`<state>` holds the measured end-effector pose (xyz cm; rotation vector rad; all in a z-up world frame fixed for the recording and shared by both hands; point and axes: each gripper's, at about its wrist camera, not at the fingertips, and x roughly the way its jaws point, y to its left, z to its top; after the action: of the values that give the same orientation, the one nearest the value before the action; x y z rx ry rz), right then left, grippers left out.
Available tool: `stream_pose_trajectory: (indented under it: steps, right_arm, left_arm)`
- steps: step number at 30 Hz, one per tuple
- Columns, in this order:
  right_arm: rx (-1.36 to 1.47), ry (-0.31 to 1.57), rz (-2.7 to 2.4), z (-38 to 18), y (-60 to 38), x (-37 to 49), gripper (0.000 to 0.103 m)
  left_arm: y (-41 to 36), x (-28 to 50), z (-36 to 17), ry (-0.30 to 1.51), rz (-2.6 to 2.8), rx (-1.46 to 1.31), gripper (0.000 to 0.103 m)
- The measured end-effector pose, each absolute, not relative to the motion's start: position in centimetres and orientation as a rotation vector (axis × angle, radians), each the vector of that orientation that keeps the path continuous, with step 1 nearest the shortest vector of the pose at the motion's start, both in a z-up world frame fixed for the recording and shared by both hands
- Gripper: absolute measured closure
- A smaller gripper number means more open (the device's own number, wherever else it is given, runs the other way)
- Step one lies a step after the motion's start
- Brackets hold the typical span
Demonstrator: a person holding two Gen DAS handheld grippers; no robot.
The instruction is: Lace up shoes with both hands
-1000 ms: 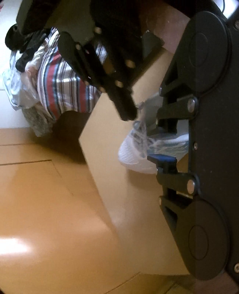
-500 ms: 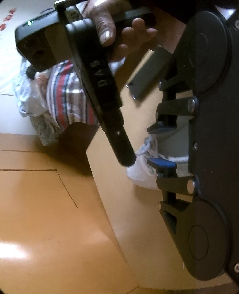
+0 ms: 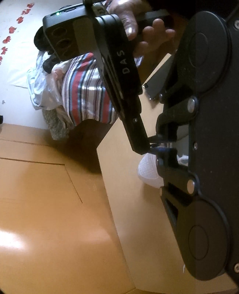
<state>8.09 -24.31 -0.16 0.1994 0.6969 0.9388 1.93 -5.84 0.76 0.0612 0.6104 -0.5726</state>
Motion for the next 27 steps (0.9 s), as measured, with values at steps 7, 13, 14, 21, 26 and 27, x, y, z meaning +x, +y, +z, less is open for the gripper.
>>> stream_pose_trajectory:
  steps: [7,13,14,21,26,27]
  right_arm:
    - [0.192,0.640,0.914,1.1,-26.2,7.8,0.085]
    - [-0.163,0.553,0.873,0.0,-24.6,5.4,0.084]
    - [-0.273,0.531,0.872,-0.6,-23.7,4.4,0.084]
    - [-0.409,0.456,0.886,-2.2,-21.6,2.9,0.085]
    - [-0.380,0.475,0.890,-2.2,-21.8,3.2,0.099]
    - [-0.382,0.480,0.886,-2.2,-21.9,3.2,0.099]
  left_arm:
    - [-4.2,3.0,0.9,0.612,-0.519,-0.024,0.101]
    - [-3.2,3.3,1.0,0.623,-0.525,-0.114,0.101]
    - [-2.9,2.9,0.9,0.625,-0.532,-0.124,0.101]
    - [-3.1,2.8,0.6,0.661,-0.575,-0.181,0.101]
    - [-3.0,2.8,0.7,0.662,-0.576,-0.186,0.101]
    - [-2.9,2.8,0.8,0.661,-0.574,-0.188,0.101]
